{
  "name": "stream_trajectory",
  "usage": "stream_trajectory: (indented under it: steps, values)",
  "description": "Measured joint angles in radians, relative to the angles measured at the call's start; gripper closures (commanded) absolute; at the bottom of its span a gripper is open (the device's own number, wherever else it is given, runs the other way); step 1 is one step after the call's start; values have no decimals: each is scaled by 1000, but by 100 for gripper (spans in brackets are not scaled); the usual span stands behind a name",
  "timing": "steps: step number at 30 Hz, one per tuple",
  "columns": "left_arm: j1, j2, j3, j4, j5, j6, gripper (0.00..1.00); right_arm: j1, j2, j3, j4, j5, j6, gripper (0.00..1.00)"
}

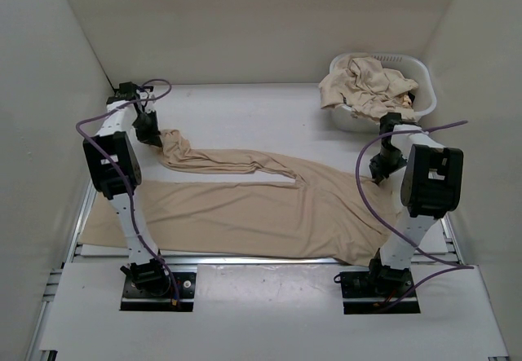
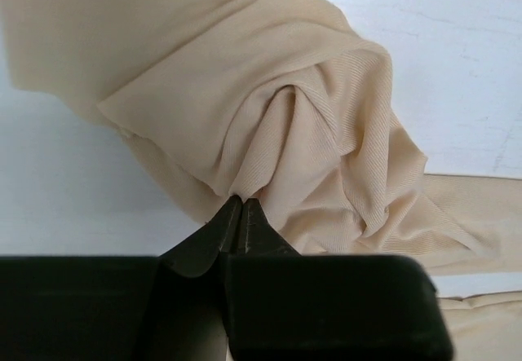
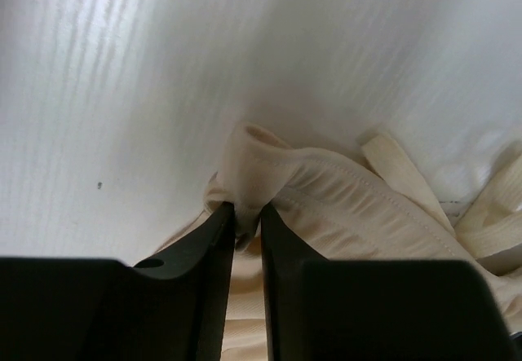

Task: Fold and stack the trousers
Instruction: Flatten the trousers out

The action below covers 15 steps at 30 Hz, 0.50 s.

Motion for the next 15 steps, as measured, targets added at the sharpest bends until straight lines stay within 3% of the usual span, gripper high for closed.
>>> stream_trajectory:
  steps: [3, 6, 7, 13, 15]
  values:
    - [0, -17, 14, -5, -43, 0, 86, 0, 46, 52, -14, -2, -17, 79]
    - [4, -94, -10, -22, -130, 0, 86, 1, 79, 91, -37, -6, -39, 98]
    - [7, -156, -51, -18, -179, 0, 86, 0, 80, 93, -39, -9, -41, 100]
    - [149, -511, -342, -26, -344, 0, 86, -18, 60, 64, -11, -38, -39, 100]
    - [207, -559, -414, -39, -370, 0, 86, -19, 53, 55, -3, -40, -40, 100]
